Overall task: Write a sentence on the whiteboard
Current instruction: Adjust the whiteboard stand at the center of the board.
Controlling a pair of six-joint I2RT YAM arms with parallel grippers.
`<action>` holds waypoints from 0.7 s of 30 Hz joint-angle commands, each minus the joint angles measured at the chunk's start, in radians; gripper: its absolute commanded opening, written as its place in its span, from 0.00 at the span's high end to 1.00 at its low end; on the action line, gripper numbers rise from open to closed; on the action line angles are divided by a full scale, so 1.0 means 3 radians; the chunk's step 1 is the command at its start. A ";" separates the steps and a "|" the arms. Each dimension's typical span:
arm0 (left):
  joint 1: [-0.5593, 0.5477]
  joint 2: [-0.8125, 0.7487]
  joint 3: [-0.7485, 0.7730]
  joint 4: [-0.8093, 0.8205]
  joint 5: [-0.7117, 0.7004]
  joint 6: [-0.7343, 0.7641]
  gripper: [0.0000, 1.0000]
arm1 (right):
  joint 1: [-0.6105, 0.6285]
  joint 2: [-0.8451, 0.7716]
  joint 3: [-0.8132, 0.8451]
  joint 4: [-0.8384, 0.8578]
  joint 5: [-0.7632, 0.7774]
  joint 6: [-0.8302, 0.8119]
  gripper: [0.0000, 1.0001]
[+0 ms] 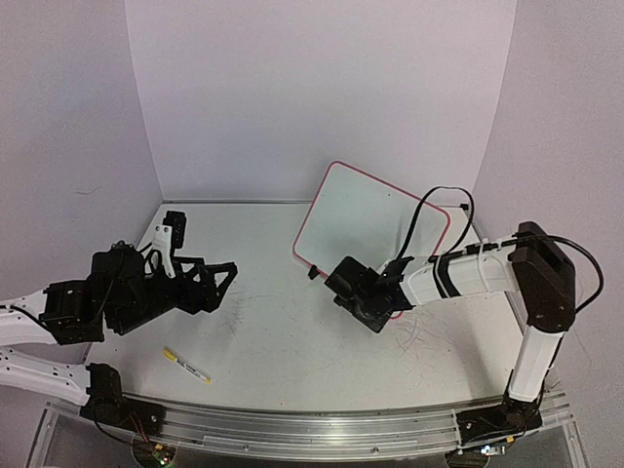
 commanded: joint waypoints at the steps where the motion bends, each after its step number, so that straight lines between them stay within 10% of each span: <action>1: 0.0006 -0.0138 0.0044 0.0000 0.0133 -0.0027 0.09 | 0.0015 0.0233 0.0219 -0.0186 0.0300 0.0118 0.31; 21: 0.0008 -0.0527 0.0044 -0.0320 0.0071 -0.0226 0.09 | -0.0146 0.0702 0.0399 -0.0209 0.0528 -0.0444 0.52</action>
